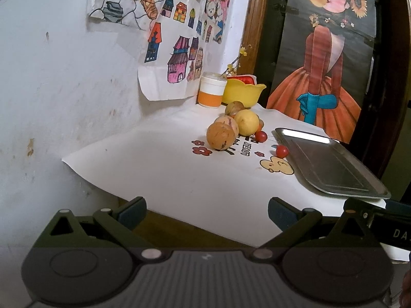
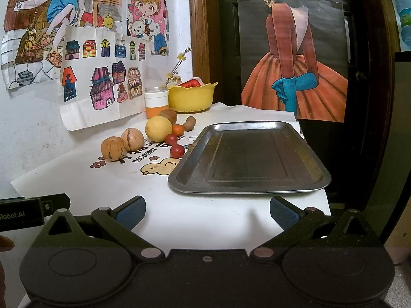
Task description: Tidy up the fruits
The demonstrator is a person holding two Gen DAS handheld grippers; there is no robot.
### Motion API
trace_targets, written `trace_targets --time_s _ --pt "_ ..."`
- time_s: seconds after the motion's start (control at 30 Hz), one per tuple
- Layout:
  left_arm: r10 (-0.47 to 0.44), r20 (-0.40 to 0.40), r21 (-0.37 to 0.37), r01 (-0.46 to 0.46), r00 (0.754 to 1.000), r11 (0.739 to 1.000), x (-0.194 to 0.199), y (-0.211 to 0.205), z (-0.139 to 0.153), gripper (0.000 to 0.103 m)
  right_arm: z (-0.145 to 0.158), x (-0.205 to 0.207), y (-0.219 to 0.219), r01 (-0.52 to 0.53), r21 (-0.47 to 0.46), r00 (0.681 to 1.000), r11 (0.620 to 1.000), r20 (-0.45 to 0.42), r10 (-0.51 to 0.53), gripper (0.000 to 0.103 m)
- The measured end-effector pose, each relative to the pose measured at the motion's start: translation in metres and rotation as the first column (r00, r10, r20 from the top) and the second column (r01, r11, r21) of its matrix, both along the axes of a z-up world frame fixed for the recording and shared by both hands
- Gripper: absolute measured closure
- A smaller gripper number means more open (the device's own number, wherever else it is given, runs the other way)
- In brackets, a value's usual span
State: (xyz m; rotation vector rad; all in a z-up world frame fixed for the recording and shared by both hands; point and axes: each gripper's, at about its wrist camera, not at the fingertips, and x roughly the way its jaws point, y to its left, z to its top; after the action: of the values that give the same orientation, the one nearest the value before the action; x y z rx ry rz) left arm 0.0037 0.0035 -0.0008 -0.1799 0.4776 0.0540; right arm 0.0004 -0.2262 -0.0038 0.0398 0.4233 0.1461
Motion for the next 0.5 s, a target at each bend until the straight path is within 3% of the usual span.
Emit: trace_targets --time_s 0.5 --pt "-0.001 0.001 -0.003 0.001 1.0 1.0 -0.0012 0.0002 -0.0018 0.0 0.0001 -0.0001 -0.0002 0.002 0.0 1.0 1.0 -0.001 -0.002 0.001"
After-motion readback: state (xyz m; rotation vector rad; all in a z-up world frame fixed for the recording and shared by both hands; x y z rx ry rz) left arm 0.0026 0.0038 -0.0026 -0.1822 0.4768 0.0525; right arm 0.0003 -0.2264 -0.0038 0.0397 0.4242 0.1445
